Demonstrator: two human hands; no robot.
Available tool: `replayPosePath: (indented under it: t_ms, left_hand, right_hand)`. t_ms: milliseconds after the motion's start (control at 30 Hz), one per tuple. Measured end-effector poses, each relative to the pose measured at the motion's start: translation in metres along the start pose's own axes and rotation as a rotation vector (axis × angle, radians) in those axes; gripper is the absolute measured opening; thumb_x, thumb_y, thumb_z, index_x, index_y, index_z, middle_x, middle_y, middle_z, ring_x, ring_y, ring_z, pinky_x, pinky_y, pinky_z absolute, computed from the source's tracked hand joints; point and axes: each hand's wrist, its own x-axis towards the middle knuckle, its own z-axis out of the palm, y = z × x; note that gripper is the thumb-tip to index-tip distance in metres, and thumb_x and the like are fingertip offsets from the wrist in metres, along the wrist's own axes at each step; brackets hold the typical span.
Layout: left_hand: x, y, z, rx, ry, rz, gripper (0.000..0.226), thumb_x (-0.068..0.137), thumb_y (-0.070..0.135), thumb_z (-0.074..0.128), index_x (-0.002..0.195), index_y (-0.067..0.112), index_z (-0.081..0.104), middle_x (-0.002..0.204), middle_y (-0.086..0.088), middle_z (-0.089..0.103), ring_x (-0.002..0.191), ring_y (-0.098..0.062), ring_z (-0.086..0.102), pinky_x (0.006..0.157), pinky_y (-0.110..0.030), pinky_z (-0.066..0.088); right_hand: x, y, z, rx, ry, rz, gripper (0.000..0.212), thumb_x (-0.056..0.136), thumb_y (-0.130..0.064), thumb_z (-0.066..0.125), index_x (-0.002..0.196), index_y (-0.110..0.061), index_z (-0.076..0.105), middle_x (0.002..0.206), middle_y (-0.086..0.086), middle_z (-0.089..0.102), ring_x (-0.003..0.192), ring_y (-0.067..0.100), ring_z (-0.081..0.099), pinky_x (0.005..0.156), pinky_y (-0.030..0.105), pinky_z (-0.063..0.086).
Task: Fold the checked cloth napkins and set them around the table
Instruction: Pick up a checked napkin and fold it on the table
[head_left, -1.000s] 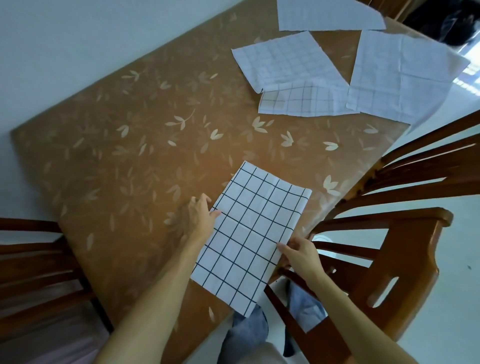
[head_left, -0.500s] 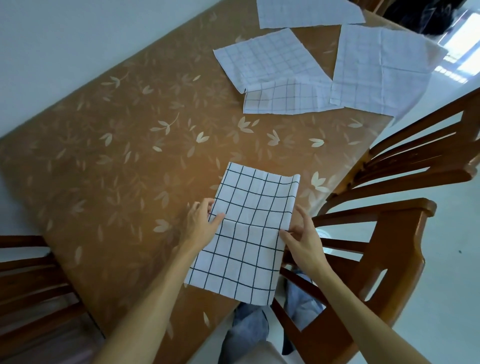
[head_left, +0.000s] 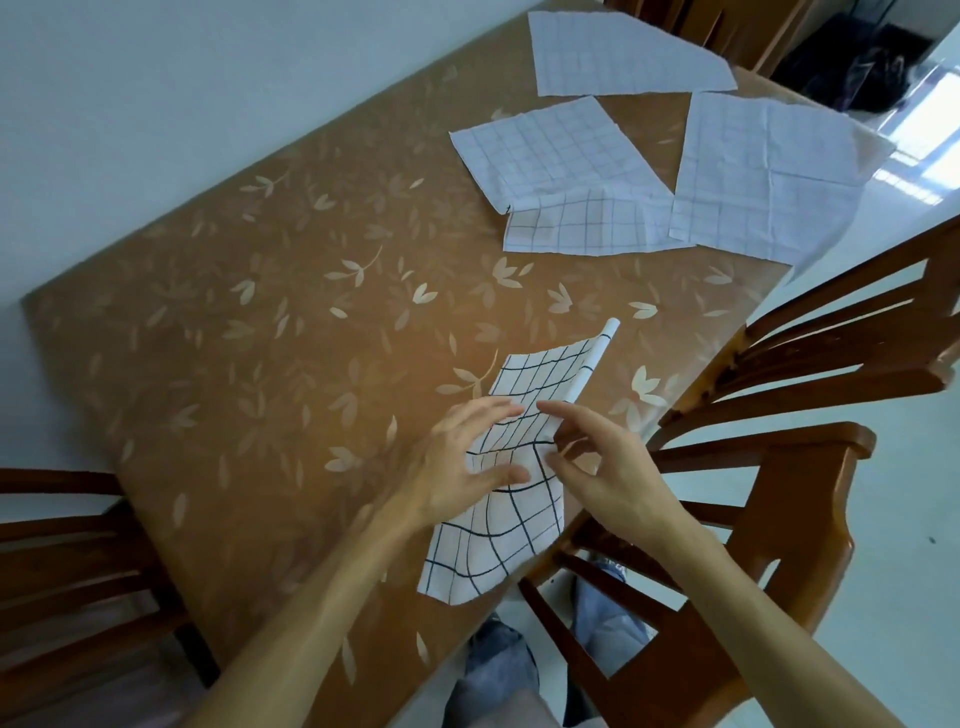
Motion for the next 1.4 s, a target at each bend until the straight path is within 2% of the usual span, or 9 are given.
replayPosePath:
  t_ms: [233, 367, 467, 600, 767, 900, 1067, 1233, 1400]
  left_hand:
    - [-0.01, 0.019, -0.009, -0.091, 0.082, 0.077, 0.067, 0.086, 0.068, 0.051, 0.145, 0.035, 0.044, 0.146, 0.019, 0.042, 0.135, -0.002, 0.042, 0.107, -0.03, 0.042]
    - [-0.019, 0.018, -0.015, -0.328, 0.062, -0.41, 0.073, 0.089, 0.073, 0.017, 0.151, 0.036, 0.03, 0.15, 0.015, 0.037, 0.128, 0.018, 0.034, 0.112, -0.022, 0.031]
    - [-0.025, -0.007, -0.005, -0.544, 0.033, -0.848, 0.079, 0.09, 0.073, 0.028, 0.153, 0.024, 0.029, 0.143, -0.006, 0.049, 0.115, -0.02, 0.062, 0.104, -0.045, 0.048]
    - [-0.035, -0.038, 0.0, -0.91, -0.212, -1.03, 0.088, 0.081, 0.079, 0.044, 0.142, 0.016, 0.039, 0.129, -0.023, 0.06, 0.099, -0.032, 0.069, 0.091, -0.05, 0.054]
    - [-0.039, -0.033, 0.008, -1.094, -0.13, -0.889, 0.046, 0.095, 0.041, 0.06, 0.13, 0.012, 0.056, 0.108, -0.013, 0.073, 0.088, -0.024, 0.069, 0.08, -0.041, 0.054]
    - [-0.04, -0.027, 0.002, -1.089, 0.11, -0.727, 0.044, 0.089, 0.014, 0.07, 0.13, 0.022, 0.058, 0.12, -0.007, 0.071, 0.112, -0.022, 0.066, 0.1, -0.043, 0.051]
    - [-0.043, -0.027, -0.014, -0.942, 0.314, -0.561, 0.052, 0.09, 0.013, 0.069, 0.136, 0.031, 0.052, 0.118, -0.004, 0.068, 0.103, -0.014, 0.07, 0.075, -0.029, 0.059]
    - [-0.057, -0.021, -0.041, -0.779, 0.366, -0.373, 0.044, 0.075, 0.009, 0.077, 0.118, 0.014, 0.067, 0.11, -0.009, 0.075, 0.1, -0.02, 0.07, 0.083, -0.028, 0.059]
    - [-0.068, -0.017, -0.06, -0.502, 0.417, -0.311, 0.037, 0.07, 0.004, 0.083, 0.107, 0.007, 0.074, 0.093, -0.014, 0.076, 0.082, -0.018, 0.07, 0.079, -0.022, 0.057]
  right_hand:
    - [0.008, -0.036, -0.003, 0.141, -0.054, -0.124, 0.045, 0.089, 0.004, 0.058, 0.121, -0.027, 0.063, 0.094, -0.014, 0.064, 0.088, 0.008, 0.061, 0.084, 0.022, 0.049]
    - [0.006, -0.045, -0.008, 0.368, -0.055, -0.119, 0.043, 0.086, 0.016, 0.051, 0.109, -0.015, 0.069, 0.108, -0.006, 0.07, 0.097, 0.016, 0.064, 0.087, 0.035, 0.051]
    - [0.003, -0.041, -0.011, 0.482, -0.025, -0.08, 0.043, 0.084, 0.021, 0.049, 0.103, -0.012, 0.07, 0.109, 0.002, 0.071, 0.099, 0.034, 0.063, 0.087, 0.053, 0.05]
    - [0.0, -0.035, -0.017, 0.484, 0.044, -0.056, 0.044, 0.083, 0.023, 0.051, 0.097, -0.014, 0.071, 0.101, -0.001, 0.072, 0.093, 0.016, 0.065, 0.082, 0.029, 0.052]
    - [-0.002, -0.026, -0.027, 0.512, 0.085, -0.017, 0.031, 0.086, 0.018, 0.056, 0.1, -0.006, 0.069, 0.093, -0.005, 0.071, 0.087, 0.01, 0.063, 0.079, 0.019, 0.051]
    - [-0.005, -0.013, -0.035, 0.513, 0.093, 0.028, 0.03, 0.086, 0.016, 0.057, 0.103, -0.006, 0.069, 0.098, 0.006, 0.071, 0.092, 0.03, 0.065, 0.09, 0.039, 0.052]
    - [-0.009, 0.007, -0.044, 0.38, 0.042, 0.066, 0.033, 0.084, 0.001, 0.07, 0.109, -0.021, 0.071, 0.098, 0.03, 0.064, 0.093, 0.046, 0.062, 0.087, 0.059, 0.052]
    - [-0.008, 0.011, -0.046, -0.014, 0.039, 0.076, 0.036, 0.08, -0.011, 0.077, 0.11, -0.029, 0.069, 0.1, -0.007, 0.069, 0.091, 0.006, 0.067, 0.086, 0.033, 0.057]
    - [0.0, 0.01, -0.044, -0.333, 0.06, -0.061, 0.024, 0.08, -0.017, 0.079, 0.103, -0.023, 0.073, 0.091, -0.003, 0.063, 0.084, 0.012, 0.061, 0.079, 0.032, 0.056]
